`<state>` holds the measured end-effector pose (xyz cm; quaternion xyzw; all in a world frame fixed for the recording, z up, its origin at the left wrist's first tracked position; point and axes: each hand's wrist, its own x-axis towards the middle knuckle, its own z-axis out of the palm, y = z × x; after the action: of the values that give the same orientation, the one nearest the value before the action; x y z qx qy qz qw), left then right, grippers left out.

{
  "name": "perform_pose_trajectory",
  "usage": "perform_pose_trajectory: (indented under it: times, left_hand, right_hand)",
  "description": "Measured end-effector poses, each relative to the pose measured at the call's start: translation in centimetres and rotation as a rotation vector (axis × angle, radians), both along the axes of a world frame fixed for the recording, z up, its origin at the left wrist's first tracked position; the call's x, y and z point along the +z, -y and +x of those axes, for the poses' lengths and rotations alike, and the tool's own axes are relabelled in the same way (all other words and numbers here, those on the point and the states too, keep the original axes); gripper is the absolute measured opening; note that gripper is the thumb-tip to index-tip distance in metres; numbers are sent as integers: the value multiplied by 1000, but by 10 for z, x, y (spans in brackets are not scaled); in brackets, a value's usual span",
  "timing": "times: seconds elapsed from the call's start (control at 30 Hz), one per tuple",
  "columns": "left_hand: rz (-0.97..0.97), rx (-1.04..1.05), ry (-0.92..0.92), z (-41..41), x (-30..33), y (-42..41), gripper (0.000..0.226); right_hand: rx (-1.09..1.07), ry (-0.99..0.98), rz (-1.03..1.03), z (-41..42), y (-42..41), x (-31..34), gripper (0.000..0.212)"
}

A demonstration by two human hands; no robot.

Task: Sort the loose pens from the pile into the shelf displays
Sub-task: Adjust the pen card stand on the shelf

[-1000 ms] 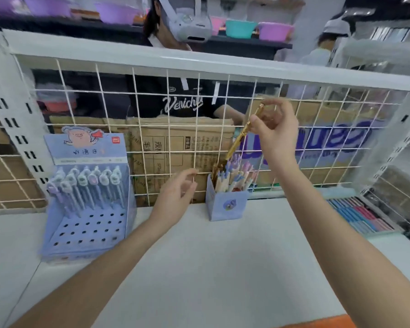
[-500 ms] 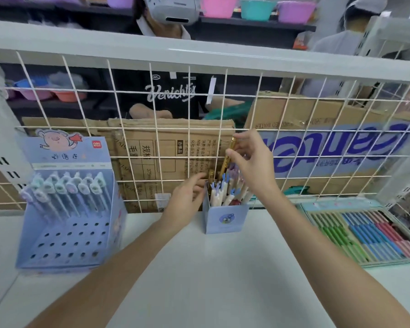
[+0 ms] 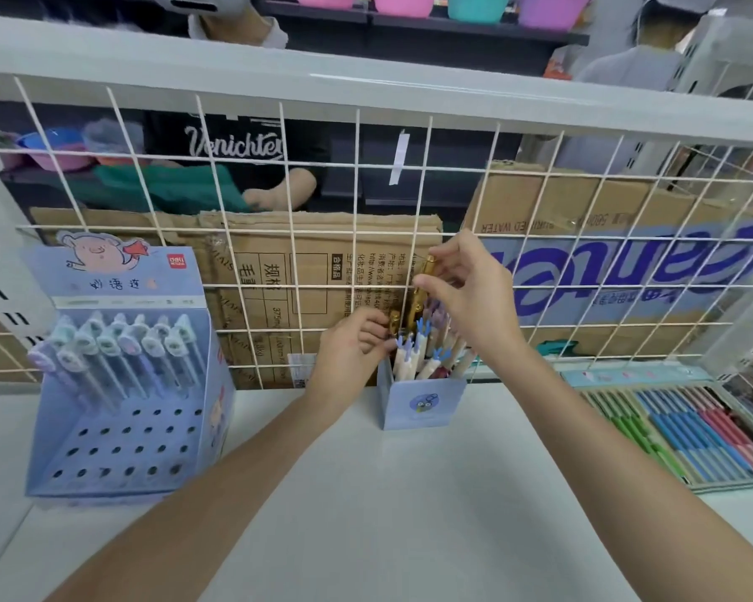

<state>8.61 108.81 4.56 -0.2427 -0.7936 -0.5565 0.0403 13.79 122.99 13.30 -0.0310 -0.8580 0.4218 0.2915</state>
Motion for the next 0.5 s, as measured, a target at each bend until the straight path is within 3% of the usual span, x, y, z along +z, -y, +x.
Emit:
perform_pose_trajectory:
  times: [0.17,0.5]
  left_hand:
    - [-46,-26,-49,0,-4,-5,37]
    - [-108,-240,102,-5,3,6,53]
  right_hand:
    - [-26,-107,-89,9,-2,21,25]
    - [-26,-227,-118,8,2,36,26]
